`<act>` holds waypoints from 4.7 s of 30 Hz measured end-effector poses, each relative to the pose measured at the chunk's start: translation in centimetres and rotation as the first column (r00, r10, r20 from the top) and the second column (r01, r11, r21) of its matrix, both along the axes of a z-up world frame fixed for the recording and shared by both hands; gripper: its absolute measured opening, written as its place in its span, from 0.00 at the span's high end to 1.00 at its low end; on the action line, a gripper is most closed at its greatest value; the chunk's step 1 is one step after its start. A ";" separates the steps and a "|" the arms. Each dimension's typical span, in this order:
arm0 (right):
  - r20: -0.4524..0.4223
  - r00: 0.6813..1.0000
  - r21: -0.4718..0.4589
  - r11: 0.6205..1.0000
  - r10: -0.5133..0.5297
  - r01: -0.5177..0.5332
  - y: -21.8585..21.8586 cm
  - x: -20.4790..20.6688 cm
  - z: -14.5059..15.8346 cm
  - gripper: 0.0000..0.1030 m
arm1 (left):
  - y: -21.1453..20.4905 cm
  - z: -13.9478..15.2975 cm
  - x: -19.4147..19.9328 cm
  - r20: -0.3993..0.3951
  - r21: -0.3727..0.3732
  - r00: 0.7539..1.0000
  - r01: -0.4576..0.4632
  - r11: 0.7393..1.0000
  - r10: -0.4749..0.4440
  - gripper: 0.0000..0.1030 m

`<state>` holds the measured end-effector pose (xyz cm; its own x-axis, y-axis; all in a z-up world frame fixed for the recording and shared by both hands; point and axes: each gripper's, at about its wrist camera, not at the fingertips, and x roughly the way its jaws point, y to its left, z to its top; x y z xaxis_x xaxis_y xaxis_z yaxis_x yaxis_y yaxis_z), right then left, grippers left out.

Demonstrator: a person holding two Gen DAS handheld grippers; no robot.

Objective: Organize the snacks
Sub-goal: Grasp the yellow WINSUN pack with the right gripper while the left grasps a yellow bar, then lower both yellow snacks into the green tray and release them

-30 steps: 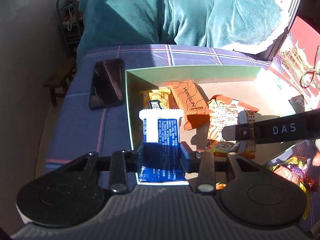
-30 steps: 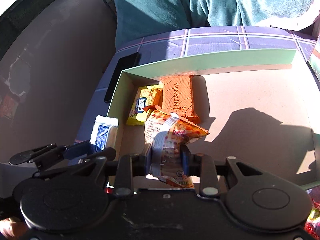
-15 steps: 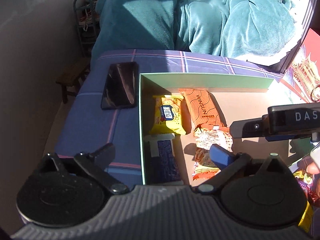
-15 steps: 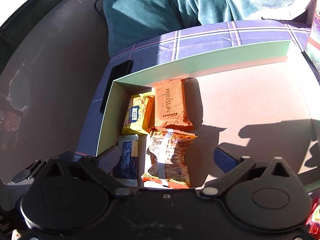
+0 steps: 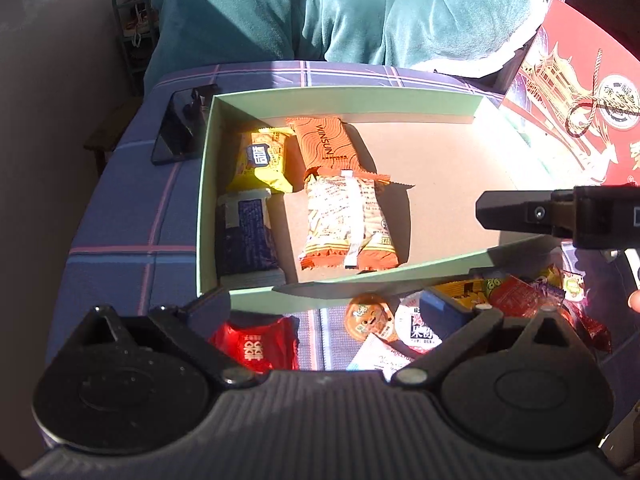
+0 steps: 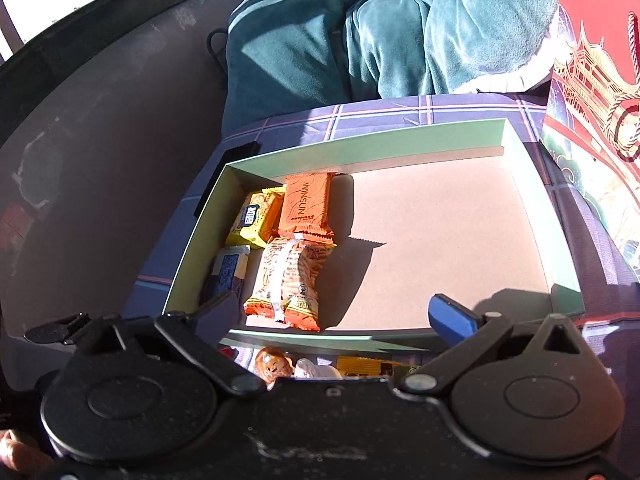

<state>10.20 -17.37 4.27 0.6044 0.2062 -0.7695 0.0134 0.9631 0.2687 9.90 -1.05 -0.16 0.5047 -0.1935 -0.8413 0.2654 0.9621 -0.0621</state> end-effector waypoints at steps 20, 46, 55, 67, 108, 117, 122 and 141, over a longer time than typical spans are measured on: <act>-0.099 0.994 0.069 0.996 -0.057 0.064 -9.6 -11.5 -4.1 0.06 | -11.8 -4.6 -8.1 -0.091 0.040 0.943 0.325 0.945 -0.320 0.00; -0.154 0.982 -0.041 0.993 0.105 -0.113 -6.8 -13.5 -8.0 0.40 | -9.8 -6.7 -7.4 -0.147 0.161 0.925 0.372 0.914 -0.351 0.47; -0.136 0.991 -0.055 0.998 -0.004 -0.003 -7.0 -13.8 -8.0 0.51 | -10.9 -6.4 -8.0 -0.128 0.144 0.916 0.397 0.906 -0.381 0.81; -0.141 0.989 -0.170 0.985 -0.053 0.029 -5.3 -15.0 -7.1 0.34 | -6.2 -6.3 -6.6 -0.097 0.137 0.962 0.266 0.954 -0.254 0.57; -0.120 0.992 -0.099 0.995 -0.038 0.026 -3.7 -13.2 -5.6 0.51 | -6.5 -5.3 -7.2 -0.204 0.081 0.927 0.336 0.938 -0.314 0.81; -0.042 0.998 -0.049 0.997 -0.055 0.053 -6.0 -10.0 -2.2 0.51 | -4.6 1.9 -5.4 -0.053 -0.031 0.963 0.262 0.965 -0.264 0.81; -0.013 0.997 -0.034 0.996 -0.078 0.077 -8.0 -4.8 -0.4 0.51 | -6.2 3.7 0.1 0.015 -0.062 0.979 0.202 0.977 -0.202 0.80; -0.152 0.980 0.017 0.991 -0.129 0.133 -13.8 16.0 -6.0 0.48 | -14.4 -4.8 18.4 -0.080 -0.157 0.991 0.096 0.983 -0.109 0.80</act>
